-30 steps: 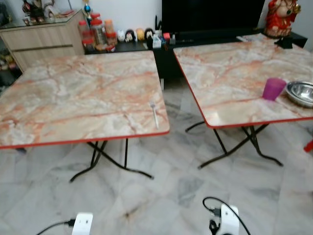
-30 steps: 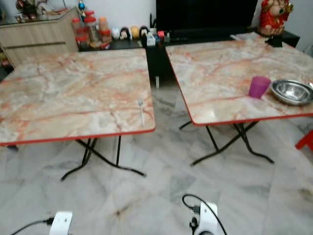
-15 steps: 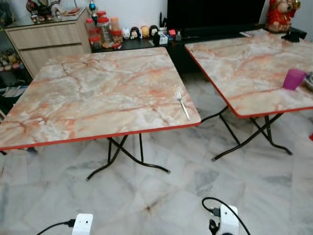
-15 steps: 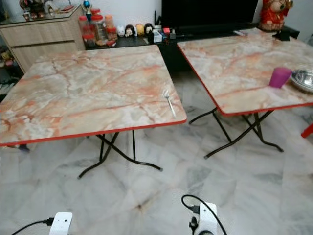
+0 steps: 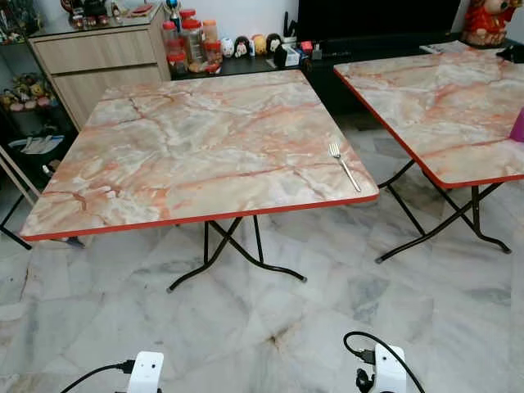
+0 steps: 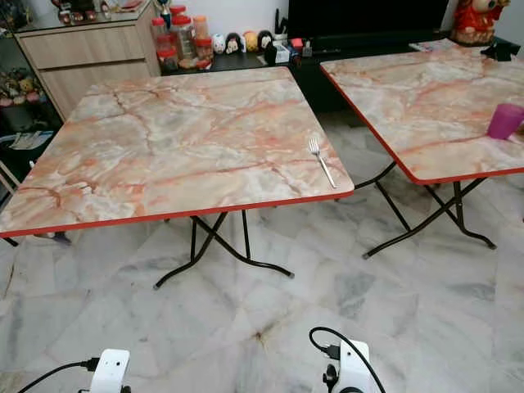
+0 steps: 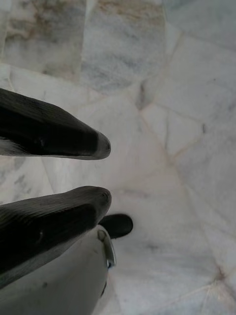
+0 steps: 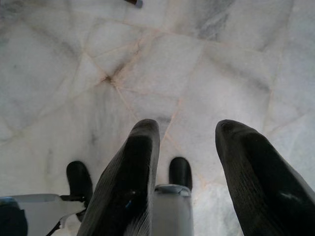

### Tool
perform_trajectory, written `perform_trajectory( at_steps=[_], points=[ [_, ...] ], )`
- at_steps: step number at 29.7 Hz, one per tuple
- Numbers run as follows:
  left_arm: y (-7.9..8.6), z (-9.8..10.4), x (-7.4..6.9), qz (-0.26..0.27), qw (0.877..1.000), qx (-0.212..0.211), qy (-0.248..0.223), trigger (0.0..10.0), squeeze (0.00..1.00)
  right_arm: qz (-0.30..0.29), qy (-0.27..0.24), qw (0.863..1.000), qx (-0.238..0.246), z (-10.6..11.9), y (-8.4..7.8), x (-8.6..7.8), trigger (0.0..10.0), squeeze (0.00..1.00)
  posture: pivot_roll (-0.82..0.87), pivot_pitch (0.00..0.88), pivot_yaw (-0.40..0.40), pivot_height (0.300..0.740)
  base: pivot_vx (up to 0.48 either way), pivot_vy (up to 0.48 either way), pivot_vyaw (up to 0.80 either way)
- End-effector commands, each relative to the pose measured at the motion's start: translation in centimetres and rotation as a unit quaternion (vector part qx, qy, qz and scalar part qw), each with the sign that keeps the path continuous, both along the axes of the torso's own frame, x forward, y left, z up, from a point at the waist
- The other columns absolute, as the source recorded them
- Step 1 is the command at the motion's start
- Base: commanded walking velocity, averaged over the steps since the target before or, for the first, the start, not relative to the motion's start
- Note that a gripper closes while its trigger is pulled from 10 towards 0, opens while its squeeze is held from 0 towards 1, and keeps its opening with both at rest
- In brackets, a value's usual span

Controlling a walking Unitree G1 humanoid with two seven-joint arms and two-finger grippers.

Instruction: Setting the table

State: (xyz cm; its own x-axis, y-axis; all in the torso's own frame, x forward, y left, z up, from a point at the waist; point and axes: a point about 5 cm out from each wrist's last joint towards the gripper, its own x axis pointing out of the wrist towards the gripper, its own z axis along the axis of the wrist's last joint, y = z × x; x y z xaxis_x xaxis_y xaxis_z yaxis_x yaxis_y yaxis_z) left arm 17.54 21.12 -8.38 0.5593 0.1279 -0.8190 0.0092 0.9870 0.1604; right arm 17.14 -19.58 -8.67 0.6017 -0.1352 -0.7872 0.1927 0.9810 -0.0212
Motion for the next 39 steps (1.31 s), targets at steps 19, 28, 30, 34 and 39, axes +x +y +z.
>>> perform_trajectory(
  at_steps=[19,28,30,34,39],
  points=[
    [0.08,0.12,0.21,0.008,1.0,-0.001,-0.007,10.0,0.0,-0.006,-0.019,1.0,-0.006,0.44,-0.46,0.66,10.0,0.0,-0.03,0.0,0.032,0.74,0.361,0.0,0.14],
    [0.27,0.09,0.08,0.022,1.0,-0.001,-0.006,10.0,0.0,-0.007,-0.023,1.0,-0.006,0.6,-0.32,1.08,10.0,0.0,-0.01,0.0,0.029,0.74,0.407,0.0,0.0],
    [0.32,0.04,-0.06,0.024,1.0,-0.001,-0.005,10.0,0.0,-0.009,-0.023,1.0,-0.002,0.59,-0.17,1.11,10.0,0.0,-0.01,0.0,0.028,0.74,0.411,0.0,0.0],
    [0.37,0.01,-0.14,0.026,1.0,-0.001,-0.005,10.0,0.0,-0.008,-0.023,1.0,-0.001,0.59,-0.09,1.13,10.0,0.0,-0.01,0.0,0.029,0.74,0.41,0.0,0.0],
    [0.36,-0.06,-0.29,0.029,1.0,-0.001,-0.002,10.0,0.0,-0.002,-0.021,1.0,-0.001,0.52,0.15,1.06,10.0,0.0,-0.01,0.0,0.03,0.74,0.329,0.0,0.0]
  ],
)
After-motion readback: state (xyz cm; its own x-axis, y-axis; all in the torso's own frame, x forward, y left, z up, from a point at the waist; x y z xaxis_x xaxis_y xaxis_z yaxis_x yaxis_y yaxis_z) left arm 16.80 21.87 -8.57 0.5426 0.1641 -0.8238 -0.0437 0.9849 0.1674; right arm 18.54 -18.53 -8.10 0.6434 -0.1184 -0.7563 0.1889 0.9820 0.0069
